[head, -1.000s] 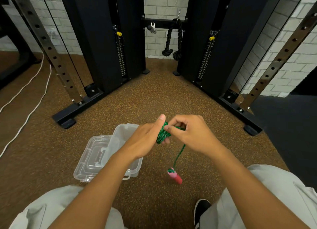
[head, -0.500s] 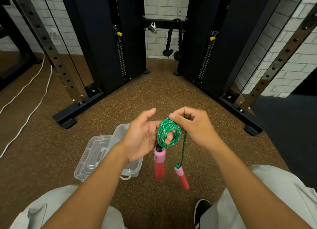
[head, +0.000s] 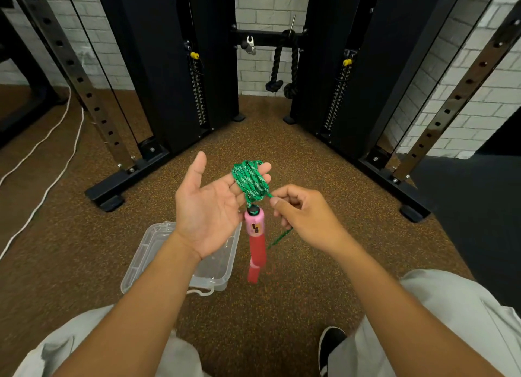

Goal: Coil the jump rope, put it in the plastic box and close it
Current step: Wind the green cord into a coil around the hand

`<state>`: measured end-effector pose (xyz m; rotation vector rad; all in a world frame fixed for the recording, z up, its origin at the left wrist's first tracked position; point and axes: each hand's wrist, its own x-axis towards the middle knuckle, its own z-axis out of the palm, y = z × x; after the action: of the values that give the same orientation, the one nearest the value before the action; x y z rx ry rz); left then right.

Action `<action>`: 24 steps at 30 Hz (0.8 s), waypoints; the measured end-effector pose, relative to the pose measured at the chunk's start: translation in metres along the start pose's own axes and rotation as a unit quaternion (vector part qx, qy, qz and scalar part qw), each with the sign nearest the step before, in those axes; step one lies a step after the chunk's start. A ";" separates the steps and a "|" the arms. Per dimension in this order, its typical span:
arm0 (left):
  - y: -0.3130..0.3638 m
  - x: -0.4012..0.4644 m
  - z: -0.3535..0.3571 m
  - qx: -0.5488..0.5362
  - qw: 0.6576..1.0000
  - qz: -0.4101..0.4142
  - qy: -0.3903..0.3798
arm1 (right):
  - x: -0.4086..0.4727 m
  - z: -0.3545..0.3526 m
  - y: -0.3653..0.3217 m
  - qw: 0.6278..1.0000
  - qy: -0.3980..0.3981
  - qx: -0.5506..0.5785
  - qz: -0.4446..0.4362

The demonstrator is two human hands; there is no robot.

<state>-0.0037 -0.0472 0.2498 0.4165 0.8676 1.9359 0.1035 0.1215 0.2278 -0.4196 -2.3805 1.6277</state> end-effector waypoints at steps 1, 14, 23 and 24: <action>0.000 0.000 0.000 0.024 1.000 0.006 0.017 | 0.000 0.001 0.000 1.000 -0.006 -0.012 0.001; -0.017 -0.004 0.008 0.577 0.791 -0.045 0.197 | -0.013 0.007 -0.013 0.982 -0.052 -0.169 -0.068; -0.018 0.001 -0.007 0.446 0.872 -0.201 0.021 | -0.011 -0.005 -0.017 0.989 -0.039 -0.132 -0.056; -0.016 0.002 -0.009 0.403 0.892 -0.204 0.009 | -0.010 -0.007 -0.016 0.990 -0.030 -0.126 -0.056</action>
<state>0.0001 -0.0444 0.2324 0.6311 1.6216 1.1256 0.1130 0.1187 0.2450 -0.2766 -2.6142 1.3130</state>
